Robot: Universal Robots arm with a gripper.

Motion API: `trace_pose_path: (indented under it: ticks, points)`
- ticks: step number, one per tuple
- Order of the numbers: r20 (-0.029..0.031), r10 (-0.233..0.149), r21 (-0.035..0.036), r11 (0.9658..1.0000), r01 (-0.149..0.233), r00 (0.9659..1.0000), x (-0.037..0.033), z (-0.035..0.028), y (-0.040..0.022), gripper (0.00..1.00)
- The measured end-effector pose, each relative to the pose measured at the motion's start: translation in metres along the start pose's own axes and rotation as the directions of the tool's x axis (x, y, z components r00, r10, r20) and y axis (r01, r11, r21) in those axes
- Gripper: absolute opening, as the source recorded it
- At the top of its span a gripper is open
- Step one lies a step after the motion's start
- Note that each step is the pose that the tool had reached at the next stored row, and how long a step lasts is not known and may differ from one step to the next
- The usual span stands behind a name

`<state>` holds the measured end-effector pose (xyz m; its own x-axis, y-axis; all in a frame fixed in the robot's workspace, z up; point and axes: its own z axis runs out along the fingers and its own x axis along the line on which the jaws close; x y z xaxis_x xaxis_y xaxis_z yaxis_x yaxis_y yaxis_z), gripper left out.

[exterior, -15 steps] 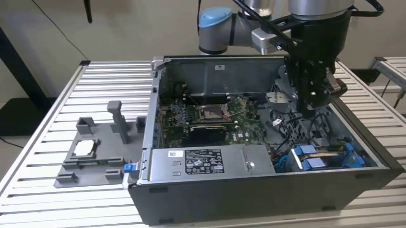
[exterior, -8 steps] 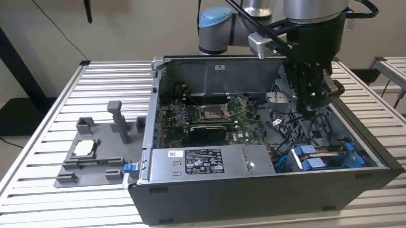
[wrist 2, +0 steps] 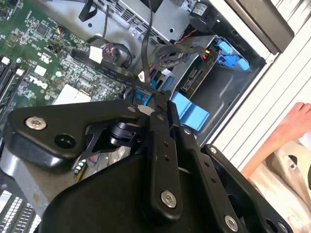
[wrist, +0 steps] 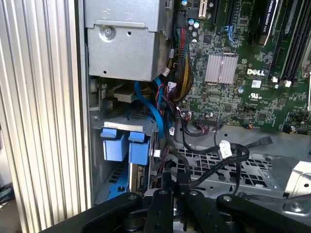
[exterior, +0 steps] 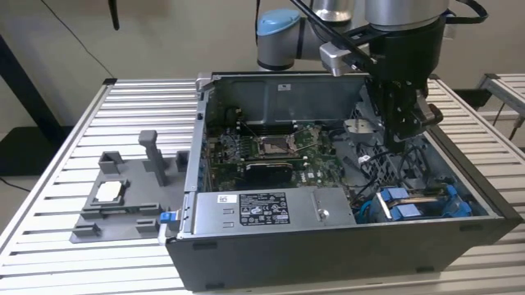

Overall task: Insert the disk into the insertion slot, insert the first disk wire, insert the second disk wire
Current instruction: 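Insert the second disk wire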

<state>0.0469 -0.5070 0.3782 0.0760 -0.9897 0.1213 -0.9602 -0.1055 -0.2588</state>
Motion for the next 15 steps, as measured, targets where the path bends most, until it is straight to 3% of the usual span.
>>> trace_pose_path:
  ticks: [10,15]
  points:
    - [-0.0002,0.000,-0.0006,1.0000,0.000,1.0000,0.0010,0.0000,-0.0002,0.16]
    - [0.0014,-0.001,-0.0131,0.9999,0.001,1.0000,0.0100,0.0030,-0.0055,0.16]
